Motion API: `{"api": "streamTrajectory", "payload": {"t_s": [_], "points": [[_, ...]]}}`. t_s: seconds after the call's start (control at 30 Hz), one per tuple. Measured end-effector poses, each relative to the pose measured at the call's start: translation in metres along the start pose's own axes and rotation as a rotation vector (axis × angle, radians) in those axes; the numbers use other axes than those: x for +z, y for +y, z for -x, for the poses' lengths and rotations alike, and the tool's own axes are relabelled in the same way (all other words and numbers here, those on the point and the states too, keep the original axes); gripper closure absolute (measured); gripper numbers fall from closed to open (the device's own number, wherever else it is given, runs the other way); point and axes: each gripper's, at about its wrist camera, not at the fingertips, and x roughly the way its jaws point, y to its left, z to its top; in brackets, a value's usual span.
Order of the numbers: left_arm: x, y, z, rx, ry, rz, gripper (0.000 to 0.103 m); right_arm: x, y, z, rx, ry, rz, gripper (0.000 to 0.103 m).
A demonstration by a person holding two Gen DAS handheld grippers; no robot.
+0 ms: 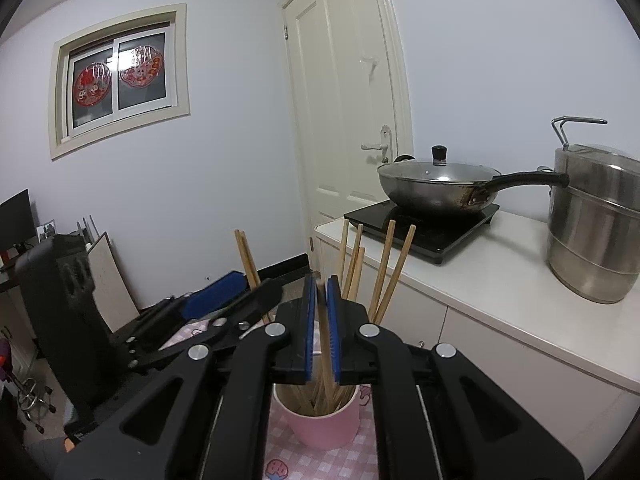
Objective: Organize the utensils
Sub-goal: 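Lower the chopstick into the pink cup and open the left tool while the right tool releases its own, then move both tools to the loose chopsticks and close each on one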
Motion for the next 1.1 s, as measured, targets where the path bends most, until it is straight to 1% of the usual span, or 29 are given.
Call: {"api": "streamTrajectory", "payload": {"t_s": [0.03,0.13,0.27,0.33,0.43,0.5,0.57,0.8,0.97,1.03,1.1], "points": [[0.001,0.001,0.003,0.007,0.002,-0.003,0.054,0.001,0.002,0.004,-0.005,-0.008,0.001,0.085],[0.004,0.008,0.020,0.025,0.012,0.011,0.052,0.002,0.007,0.013,-0.012,-0.021,0.007,0.081],[0.007,0.017,0.045,0.056,0.033,0.017,0.049,-0.003,0.014,0.022,-0.020,-0.022,0.013,0.081],[0.008,0.022,0.059,0.072,0.036,0.015,0.041,-0.007,0.019,0.027,-0.026,-0.026,0.016,0.081],[0.008,0.029,0.076,0.092,0.047,0.017,0.039,-0.013,0.027,0.034,-0.036,-0.031,0.019,0.080],[0.008,0.035,0.088,0.119,0.057,0.013,0.032,-0.017,0.033,0.040,-0.051,-0.038,0.034,0.080],[0.007,0.040,0.098,0.131,0.064,0.011,0.031,-0.021,0.040,0.043,-0.059,-0.041,0.046,0.079],[-0.005,0.057,0.121,0.179,0.154,-0.009,0.030,-0.043,0.061,0.044,-0.049,-0.014,0.067,0.078],[-0.026,0.067,0.119,0.195,0.241,-0.016,0.030,-0.066,0.076,0.024,-0.018,0.064,0.084,0.078],[-0.037,0.073,0.113,0.197,0.299,-0.004,0.030,-0.075,0.080,0.015,-0.009,0.096,0.088,0.078],[-0.050,0.081,0.099,0.192,0.383,0.018,0.030,-0.087,0.083,0.004,-0.001,0.139,0.095,0.078]]}}
